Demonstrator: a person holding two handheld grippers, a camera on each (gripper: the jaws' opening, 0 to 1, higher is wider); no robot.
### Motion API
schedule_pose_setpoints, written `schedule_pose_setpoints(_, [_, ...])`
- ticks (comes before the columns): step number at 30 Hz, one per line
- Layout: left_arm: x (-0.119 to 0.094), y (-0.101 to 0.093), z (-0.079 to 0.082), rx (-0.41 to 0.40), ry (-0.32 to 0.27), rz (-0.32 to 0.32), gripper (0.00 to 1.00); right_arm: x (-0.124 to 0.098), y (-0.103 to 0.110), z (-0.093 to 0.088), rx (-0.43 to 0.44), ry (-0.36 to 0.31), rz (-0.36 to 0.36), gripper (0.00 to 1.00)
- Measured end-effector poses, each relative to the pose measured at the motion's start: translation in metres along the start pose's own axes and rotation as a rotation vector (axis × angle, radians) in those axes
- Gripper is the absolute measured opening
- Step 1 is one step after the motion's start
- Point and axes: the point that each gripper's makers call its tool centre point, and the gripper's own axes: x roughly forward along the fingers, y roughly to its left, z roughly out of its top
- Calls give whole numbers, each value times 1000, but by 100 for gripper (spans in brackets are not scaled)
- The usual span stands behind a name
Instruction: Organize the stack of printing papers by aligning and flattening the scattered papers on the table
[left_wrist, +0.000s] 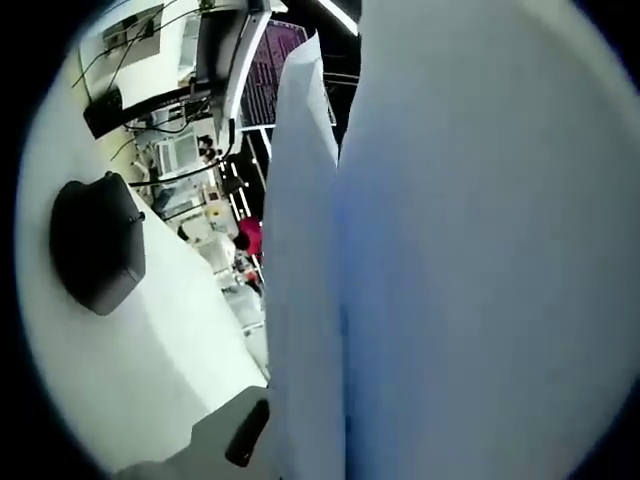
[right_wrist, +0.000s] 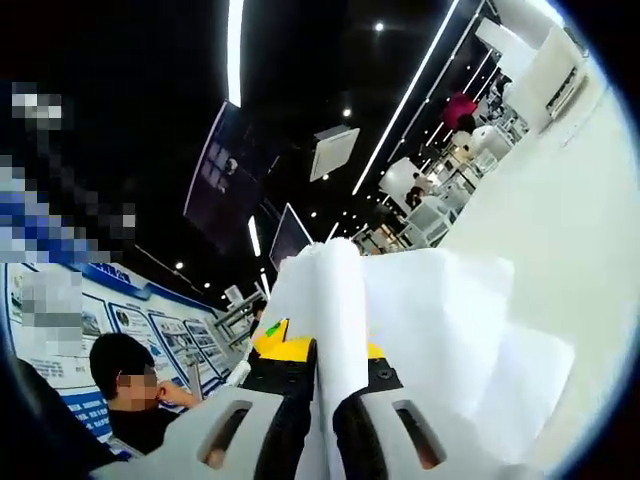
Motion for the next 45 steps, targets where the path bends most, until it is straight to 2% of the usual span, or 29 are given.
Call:
schedule_pose_setpoints(5, [-2,-1,0,-7,-7,5,6,0,0,-1,-24,5,1,6])
schedule_pose_setpoints(12, [-2,-3,-1,-21,-5,1,6,-6,-3,3,-96,-16,-19,21])
schedule_pose_setpoints(18, [-2,-4,-2,-25,-2,-8,6,-10,-22,15,-132,-27,-51,28])
schedule_pose_setpoints(27, [-3,-10,-3,-41,-6,-22,6,-23,-41,35,-142,-84,-99,37])
schedule_pose_setpoints(30, [-3,-11,-3,-52,-9,-28,6,-28,-46,39,-143,-97,-123,46])
schedule_pose_setpoints(34, [-3,-11,-2,-67,-12,-40,6,-35,-57,47,-140,-116,-153,63])
schedule_pose_setpoints(36, [-2,-12,0,-86,-16,-55,6,-39,-63,50,-137,-119,-170,73])
schedule_pose_setpoints(38, [-2,-17,3,-115,-29,-84,6,-45,-66,53,-137,-133,-197,79])
schedule_pose_setpoints(41, [-4,-19,8,-138,-52,-95,6,-53,-71,59,-120,-160,-209,79])
schedule_pose_setpoints(45, [-4,-19,9,-135,-56,-100,6,-58,-73,59,-125,-157,-236,78])
